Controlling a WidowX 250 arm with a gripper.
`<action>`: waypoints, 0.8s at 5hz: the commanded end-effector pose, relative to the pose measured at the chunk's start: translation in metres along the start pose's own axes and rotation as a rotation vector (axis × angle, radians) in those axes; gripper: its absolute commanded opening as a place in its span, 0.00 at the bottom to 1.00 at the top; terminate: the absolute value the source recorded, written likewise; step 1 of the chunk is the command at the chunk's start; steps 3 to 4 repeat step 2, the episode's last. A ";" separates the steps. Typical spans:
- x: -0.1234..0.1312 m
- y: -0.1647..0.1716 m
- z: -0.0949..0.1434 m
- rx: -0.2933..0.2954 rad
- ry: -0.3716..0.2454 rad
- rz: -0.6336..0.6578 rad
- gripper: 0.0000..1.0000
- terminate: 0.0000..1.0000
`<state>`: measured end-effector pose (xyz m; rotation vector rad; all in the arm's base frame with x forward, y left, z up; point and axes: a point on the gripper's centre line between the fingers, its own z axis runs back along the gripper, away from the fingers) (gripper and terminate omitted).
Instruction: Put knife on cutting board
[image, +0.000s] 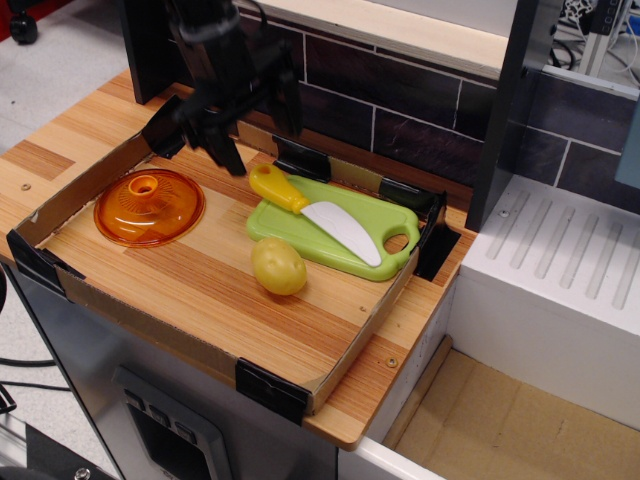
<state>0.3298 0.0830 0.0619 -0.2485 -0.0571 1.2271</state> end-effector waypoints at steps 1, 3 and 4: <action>0.011 -0.011 0.083 -0.028 -0.042 -0.038 1.00 0.00; 0.011 -0.011 0.083 -0.028 -0.042 -0.038 1.00 1.00; 0.011 -0.011 0.083 -0.028 -0.042 -0.038 1.00 1.00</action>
